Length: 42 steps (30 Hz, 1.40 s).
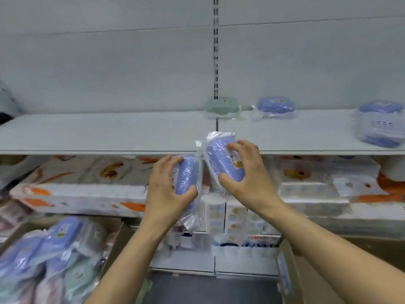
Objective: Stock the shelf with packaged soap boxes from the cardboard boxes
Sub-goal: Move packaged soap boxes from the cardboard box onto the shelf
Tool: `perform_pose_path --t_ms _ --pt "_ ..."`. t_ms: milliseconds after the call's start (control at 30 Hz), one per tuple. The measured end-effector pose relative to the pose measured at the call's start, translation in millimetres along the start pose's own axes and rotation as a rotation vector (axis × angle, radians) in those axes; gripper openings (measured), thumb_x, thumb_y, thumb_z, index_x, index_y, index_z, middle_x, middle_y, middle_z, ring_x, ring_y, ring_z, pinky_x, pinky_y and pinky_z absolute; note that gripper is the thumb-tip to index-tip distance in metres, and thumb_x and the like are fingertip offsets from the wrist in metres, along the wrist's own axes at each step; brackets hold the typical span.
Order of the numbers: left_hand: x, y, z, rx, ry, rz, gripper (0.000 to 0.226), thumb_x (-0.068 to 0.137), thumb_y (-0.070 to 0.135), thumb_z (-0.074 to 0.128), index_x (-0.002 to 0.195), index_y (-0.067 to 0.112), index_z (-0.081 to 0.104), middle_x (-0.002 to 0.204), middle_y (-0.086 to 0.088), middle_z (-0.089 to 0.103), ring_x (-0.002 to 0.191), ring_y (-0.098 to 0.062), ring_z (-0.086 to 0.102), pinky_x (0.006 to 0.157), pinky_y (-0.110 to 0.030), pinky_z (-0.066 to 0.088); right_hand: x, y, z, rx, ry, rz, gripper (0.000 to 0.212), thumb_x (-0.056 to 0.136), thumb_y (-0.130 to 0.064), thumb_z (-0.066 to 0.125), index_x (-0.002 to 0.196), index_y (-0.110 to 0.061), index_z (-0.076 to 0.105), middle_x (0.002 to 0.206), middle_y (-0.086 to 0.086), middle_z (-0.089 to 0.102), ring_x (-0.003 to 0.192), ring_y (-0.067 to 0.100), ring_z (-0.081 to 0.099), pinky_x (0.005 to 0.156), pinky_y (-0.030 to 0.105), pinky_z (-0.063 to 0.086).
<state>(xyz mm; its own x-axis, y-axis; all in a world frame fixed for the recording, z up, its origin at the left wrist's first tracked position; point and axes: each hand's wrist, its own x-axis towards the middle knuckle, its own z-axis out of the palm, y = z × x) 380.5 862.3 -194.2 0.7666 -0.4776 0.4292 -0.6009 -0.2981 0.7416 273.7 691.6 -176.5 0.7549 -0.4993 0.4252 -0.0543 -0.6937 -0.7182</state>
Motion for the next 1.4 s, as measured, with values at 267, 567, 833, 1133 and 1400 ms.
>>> perform_pose_path --t_ms 267,567,833,1133,1400 --pt "-88.5 -155.2 -151.6 0.105 0.047 -0.391 0.064 0.067 0.031 0.074 0.127 0.035 0.050 0.137 0.008 0.043 0.129 -0.006 0.040 0.106 -0.022 0.031 -35.7 -92.5 207.9 0.067 -0.428 -0.017 0.063 0.071 -0.042 0.061 0.131 -0.030 0.044 0.138 -0.011 0.030 0.123 0.012 0.041 0.098 0.035 0.043" --pt "-170.0 -358.3 -304.0 0.223 0.105 -0.821 0.062 0.073 0.012 0.079 0.131 0.018 0.055 0.137 -0.006 0.046 0.125 -0.023 0.048 0.101 -0.031 0.037 -104.9 -152.3 443.2 -0.003 -0.843 0.172 0.087 0.053 -0.064 0.040 0.130 -0.025 0.048 0.130 -0.002 0.037 0.121 0.021 0.045 0.103 0.034 0.040" --pt "-183.7 -475.4 -301.5 0.258 0.013 -0.995 0.081 0.083 0.037 0.076 0.150 0.021 0.034 0.159 -0.011 0.011 0.145 -0.031 0.015 0.116 -0.041 0.018 -141.2 -134.2 567.4 -0.230 -1.038 0.067 0.075 0.086 -0.044 0.064 0.148 -0.028 0.025 0.157 0.004 0.005 0.142 0.029 0.015 0.113 0.040 0.027" --pt "-186.7 -502.2 -288.0 0.400 -0.460 -0.966 0.090 0.090 0.026 0.067 0.157 0.029 0.006 0.162 -0.001 -0.018 0.150 -0.029 -0.008 0.121 -0.039 0.011 -156.2 -102.3 602.4 -0.384 -1.176 0.017 0.072 0.097 -0.036 0.052 0.154 -0.034 0.008 0.161 -0.001 -0.019 0.149 0.023 -0.005 0.116 0.041 0.025" --pt "-143.2 -395.4 -294.9 0.484 -0.408 -0.669 0.081 0.093 0.048 0.057 0.156 0.023 0.013 0.161 -0.002 0.018 0.148 -0.021 0.010 0.119 -0.036 0.019 -94.7 -133.9 491.7 -0.436 -0.921 -0.072 0.068 0.092 -0.041 0.053 0.151 -0.027 0.022 0.158 0.002 0.019 0.144 0.023 0.018 0.115 0.041 0.023"
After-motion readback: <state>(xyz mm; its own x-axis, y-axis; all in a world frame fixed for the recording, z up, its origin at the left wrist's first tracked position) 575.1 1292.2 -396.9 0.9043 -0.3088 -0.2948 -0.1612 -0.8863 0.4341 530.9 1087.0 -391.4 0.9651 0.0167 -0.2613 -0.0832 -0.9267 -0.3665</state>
